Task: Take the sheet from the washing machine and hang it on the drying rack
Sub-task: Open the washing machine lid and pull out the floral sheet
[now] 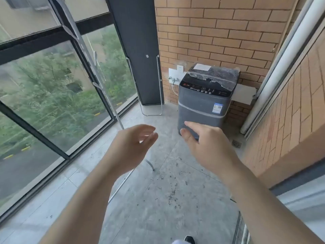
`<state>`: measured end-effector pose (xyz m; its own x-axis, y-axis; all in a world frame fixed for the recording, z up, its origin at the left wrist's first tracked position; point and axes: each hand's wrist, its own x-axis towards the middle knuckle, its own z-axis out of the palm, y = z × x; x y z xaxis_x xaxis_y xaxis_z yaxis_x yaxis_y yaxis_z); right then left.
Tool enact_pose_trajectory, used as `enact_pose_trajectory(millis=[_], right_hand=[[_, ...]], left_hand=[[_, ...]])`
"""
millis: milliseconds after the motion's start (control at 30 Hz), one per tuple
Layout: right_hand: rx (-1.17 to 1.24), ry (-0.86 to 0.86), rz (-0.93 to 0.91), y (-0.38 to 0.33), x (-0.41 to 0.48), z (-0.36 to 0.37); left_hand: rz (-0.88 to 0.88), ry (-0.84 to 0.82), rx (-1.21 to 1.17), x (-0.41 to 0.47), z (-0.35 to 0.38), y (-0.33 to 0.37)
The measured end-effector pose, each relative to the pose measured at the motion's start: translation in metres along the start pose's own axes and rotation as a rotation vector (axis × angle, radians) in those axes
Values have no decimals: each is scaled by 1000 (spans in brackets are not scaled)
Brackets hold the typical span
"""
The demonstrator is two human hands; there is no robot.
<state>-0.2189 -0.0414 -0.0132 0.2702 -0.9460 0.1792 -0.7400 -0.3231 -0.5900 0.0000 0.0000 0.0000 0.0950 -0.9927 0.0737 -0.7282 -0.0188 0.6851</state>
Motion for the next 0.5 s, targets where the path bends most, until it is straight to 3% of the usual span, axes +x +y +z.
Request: enact_pose_trajectory(millis=[133, 500], right_hand=[[28, -6, 57, 40, 47, -14], [-46, 29, 220, 136, 216, 1]], left_hand=[[-34, -48, -22, 64, 27, 17], [106, -223, -41, 289, 98, 16]])
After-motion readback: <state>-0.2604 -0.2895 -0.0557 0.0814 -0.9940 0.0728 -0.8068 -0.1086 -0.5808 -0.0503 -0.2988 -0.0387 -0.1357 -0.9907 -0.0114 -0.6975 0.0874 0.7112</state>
